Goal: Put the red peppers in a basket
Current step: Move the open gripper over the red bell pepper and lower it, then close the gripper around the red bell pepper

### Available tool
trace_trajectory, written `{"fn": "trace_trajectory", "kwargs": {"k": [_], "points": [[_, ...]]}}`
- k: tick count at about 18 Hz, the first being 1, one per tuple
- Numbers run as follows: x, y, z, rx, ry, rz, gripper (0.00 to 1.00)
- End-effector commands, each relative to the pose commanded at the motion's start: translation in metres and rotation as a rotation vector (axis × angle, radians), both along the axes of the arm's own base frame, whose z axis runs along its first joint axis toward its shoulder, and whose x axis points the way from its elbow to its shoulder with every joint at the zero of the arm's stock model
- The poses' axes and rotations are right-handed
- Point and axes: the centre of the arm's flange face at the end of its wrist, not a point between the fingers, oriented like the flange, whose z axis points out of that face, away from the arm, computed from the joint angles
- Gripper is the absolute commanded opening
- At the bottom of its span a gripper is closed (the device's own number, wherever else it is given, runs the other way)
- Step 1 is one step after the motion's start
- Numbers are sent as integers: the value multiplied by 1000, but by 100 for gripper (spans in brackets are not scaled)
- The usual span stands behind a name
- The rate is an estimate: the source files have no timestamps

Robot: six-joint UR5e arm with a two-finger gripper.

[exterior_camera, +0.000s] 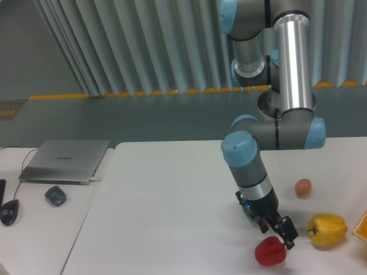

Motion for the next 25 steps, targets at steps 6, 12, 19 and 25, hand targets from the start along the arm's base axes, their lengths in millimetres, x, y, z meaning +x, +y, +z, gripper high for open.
{"fn": "trace_trajectory", "kwargs": {"k": [6, 12, 19, 25], "points": [[7, 3, -4, -5, -3, -11, 100], [5, 2, -6, -13, 9, 3, 100], [13, 8, -12, -13, 14, 21, 100], [11, 8, -17, -23, 19, 23, 100]]}}
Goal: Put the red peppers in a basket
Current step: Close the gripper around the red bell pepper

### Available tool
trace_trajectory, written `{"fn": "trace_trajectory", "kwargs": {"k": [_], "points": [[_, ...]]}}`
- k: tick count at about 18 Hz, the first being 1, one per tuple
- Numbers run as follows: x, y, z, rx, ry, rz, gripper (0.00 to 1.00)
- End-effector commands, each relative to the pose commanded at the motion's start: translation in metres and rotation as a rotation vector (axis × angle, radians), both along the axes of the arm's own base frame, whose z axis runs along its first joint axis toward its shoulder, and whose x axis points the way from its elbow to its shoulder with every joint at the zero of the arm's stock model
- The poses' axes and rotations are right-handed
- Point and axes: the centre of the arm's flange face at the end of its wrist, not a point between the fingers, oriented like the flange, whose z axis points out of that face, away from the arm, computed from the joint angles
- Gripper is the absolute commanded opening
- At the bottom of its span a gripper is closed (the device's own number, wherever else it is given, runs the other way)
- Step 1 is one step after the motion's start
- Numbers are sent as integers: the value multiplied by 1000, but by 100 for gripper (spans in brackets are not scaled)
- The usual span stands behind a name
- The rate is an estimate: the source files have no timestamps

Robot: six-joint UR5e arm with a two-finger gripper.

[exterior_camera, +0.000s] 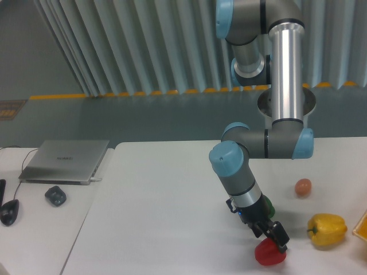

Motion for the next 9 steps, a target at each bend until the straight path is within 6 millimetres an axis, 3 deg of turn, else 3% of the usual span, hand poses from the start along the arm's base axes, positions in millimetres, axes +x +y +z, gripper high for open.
{"fn": "trace_trajectory", "kwargs": {"k": [2, 9], "points": [[-1, -1, 1, -8, 14, 5, 99], [-1, 0, -2, 7, 16, 51, 67]]}}
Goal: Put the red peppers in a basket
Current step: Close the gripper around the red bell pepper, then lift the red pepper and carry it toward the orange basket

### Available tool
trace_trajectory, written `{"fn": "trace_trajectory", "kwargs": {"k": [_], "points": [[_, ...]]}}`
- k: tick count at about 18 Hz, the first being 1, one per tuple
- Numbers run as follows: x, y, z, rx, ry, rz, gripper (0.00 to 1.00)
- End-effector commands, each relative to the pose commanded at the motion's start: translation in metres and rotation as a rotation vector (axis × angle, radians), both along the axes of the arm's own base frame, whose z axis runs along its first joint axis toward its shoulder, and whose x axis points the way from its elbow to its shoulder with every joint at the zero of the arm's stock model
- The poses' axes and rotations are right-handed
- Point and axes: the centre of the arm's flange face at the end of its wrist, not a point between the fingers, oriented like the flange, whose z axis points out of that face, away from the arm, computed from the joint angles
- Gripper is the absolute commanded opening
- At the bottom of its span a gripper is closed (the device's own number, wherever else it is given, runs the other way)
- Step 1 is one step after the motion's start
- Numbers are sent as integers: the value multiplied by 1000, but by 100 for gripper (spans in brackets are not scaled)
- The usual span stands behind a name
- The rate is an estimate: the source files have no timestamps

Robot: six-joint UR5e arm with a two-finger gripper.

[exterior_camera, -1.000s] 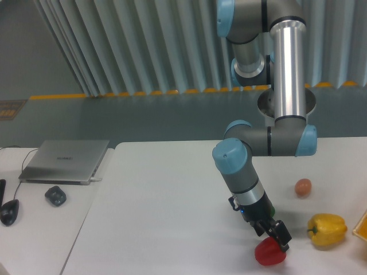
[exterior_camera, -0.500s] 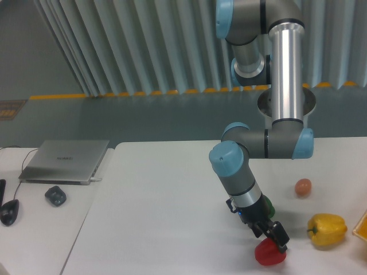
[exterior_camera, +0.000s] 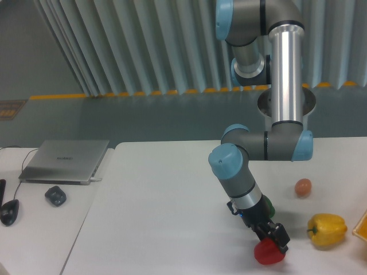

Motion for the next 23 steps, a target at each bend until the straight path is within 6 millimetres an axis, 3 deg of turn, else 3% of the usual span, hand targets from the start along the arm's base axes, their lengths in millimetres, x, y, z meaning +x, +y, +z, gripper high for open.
{"fn": "trace_trajectory", "kwargs": {"k": [2, 6, 9, 12, 18, 23], "points": [[2, 1, 0, 2, 0, 3, 66], [2, 1, 0, 5, 0, 8, 48], [3, 1, 0, 8, 0, 14, 43], [4, 1, 5, 12, 2, 9, 43], [1, -10, 47, 25, 9, -73, 43], [-3, -25, 59, -31, -28, -111, 43]]}}
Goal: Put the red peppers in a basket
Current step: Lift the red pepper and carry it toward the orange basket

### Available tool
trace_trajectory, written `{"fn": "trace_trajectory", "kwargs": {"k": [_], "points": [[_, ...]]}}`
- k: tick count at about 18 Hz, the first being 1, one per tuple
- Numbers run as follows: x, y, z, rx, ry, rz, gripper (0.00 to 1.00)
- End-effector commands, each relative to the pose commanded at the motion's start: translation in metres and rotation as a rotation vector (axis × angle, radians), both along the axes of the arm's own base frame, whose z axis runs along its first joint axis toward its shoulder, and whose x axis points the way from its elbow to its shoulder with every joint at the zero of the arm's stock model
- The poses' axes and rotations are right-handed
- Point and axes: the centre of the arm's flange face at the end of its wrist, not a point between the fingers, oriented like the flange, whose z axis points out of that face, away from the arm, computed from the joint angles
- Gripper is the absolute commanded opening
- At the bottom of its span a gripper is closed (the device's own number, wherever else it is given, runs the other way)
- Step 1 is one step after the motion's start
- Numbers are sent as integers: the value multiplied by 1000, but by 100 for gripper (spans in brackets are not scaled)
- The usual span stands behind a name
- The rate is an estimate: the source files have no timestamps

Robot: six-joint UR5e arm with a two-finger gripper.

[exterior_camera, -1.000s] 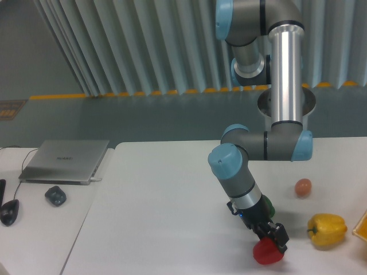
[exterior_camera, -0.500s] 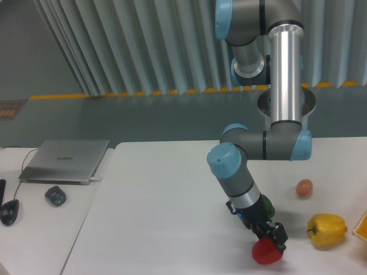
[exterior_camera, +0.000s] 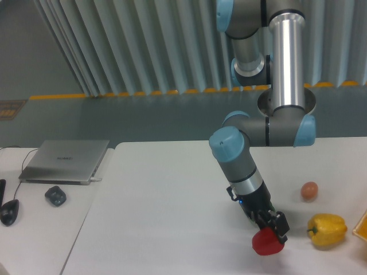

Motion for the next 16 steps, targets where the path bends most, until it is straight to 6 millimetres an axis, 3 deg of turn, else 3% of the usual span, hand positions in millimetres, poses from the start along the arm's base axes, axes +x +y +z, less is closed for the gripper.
{"fn": "trace_trajectory", "kwargs": {"k": [6, 16], "points": [[-17, -30, 16, -109, -100, -157, 43], [-64, -83, 52, -85, -236, -318, 44]]}}
